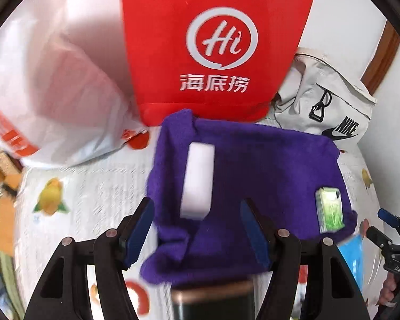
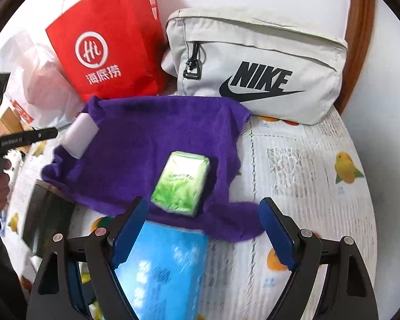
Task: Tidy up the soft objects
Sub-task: 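Withdraw both tools from the towel back toward the remaining items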
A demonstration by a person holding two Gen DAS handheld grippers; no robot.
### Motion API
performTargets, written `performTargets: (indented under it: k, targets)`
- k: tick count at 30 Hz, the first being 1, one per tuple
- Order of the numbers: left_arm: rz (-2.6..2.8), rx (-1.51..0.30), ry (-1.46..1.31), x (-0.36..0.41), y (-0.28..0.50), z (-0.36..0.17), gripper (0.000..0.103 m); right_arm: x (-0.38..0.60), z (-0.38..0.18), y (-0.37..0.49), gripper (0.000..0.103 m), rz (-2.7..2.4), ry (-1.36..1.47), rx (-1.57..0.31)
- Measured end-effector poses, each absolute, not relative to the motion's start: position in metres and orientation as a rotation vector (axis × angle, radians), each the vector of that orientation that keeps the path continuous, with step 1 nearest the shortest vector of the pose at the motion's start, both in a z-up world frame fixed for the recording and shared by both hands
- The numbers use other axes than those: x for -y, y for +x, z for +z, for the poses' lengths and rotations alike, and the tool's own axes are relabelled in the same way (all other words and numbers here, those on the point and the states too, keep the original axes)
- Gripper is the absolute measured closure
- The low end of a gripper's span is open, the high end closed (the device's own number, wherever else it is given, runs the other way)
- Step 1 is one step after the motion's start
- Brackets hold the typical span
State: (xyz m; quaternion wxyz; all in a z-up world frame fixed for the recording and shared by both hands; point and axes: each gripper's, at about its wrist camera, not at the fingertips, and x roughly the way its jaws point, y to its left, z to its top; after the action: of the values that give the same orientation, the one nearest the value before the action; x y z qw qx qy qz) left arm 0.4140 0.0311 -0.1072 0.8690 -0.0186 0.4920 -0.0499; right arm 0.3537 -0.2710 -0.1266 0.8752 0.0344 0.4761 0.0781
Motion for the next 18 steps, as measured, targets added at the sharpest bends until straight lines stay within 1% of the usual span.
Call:
performTargets:
  k: [10, 18]
  targets:
    - [-0.101, -0.977, -0.105, -0.051, 0.308, -0.075, 0.038, 0.257, -0.088, 0.273, 0.018, 0.187, 0.077, -0.898]
    - [-0.098, -0.975, -0.181, -0.067, 0.222, -0.081, 0.038, 0.227, -0.091, 0.213, 0.018, 0.277, 0.053, -0.901]
